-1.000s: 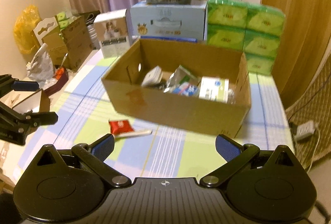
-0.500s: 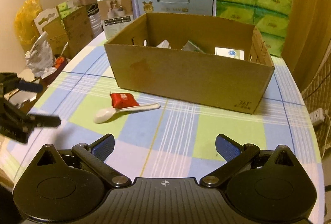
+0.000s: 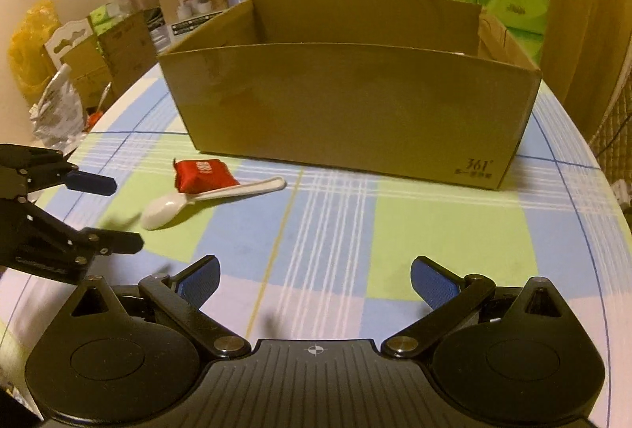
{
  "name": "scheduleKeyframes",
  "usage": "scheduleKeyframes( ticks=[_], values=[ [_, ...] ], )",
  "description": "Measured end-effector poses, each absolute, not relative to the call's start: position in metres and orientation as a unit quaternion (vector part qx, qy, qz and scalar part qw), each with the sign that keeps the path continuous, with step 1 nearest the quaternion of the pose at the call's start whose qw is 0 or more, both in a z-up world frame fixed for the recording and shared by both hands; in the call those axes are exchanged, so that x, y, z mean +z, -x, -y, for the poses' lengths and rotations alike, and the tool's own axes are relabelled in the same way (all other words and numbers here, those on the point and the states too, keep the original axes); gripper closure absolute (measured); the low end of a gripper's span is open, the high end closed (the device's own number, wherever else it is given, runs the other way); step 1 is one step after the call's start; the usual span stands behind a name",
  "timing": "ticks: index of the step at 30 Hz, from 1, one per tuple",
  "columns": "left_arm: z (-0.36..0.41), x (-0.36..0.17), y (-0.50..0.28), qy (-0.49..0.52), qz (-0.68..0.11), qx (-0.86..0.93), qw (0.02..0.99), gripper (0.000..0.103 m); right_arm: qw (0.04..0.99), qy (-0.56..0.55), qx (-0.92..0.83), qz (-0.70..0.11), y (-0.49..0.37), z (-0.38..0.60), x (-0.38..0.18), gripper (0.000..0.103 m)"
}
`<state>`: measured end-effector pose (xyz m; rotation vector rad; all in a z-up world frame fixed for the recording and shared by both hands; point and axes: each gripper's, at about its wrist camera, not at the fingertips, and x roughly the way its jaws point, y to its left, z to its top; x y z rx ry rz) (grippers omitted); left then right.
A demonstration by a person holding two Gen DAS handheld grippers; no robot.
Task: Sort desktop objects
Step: 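Move both tools back from the cardboard box toward the spoon and candy, then grasp the white spoon with left while right approaches the red candy packet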
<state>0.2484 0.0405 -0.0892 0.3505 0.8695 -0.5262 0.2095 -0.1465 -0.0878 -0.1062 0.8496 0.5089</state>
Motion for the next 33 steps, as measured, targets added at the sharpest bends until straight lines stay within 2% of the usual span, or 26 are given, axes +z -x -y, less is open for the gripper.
scheduleKeyframes(
  ticks=[4, 8, 18, 24, 33],
  values=[
    [-0.039, -0.099, -0.263, -0.170, -0.410, -0.260, 0.858, 0.031, 0.879, 0.057, 0.248, -0.403, -0.211, 0.143, -0.090, 0.002],
    [-0.037, -0.105, -0.271, -0.176, -0.409, -0.267, 0.854, 0.041, 0.879, 0.066, 0.246, -0.404, -0.215, 0.140, -0.094, 0.002],
    [-0.032, -0.114, -0.279, -0.205, -0.412, -0.303, 0.834, 0.053, 0.879, 0.064, 0.242, -0.406, -0.218, 0.142, -0.097, 0.002],
    [-0.031, -0.113, -0.283, -0.205, -0.420, -0.323, 0.823, 0.075, 0.879, 0.062, 0.245, -0.405, -0.219, 0.140, -0.096, 0.002],
    [-0.021, -0.109, -0.258, -0.268, -0.420, -0.364, 0.787, 0.075, 0.883, 0.073, 0.254, -0.388, -0.216, 0.138, -0.091, 0.002]
  ],
)
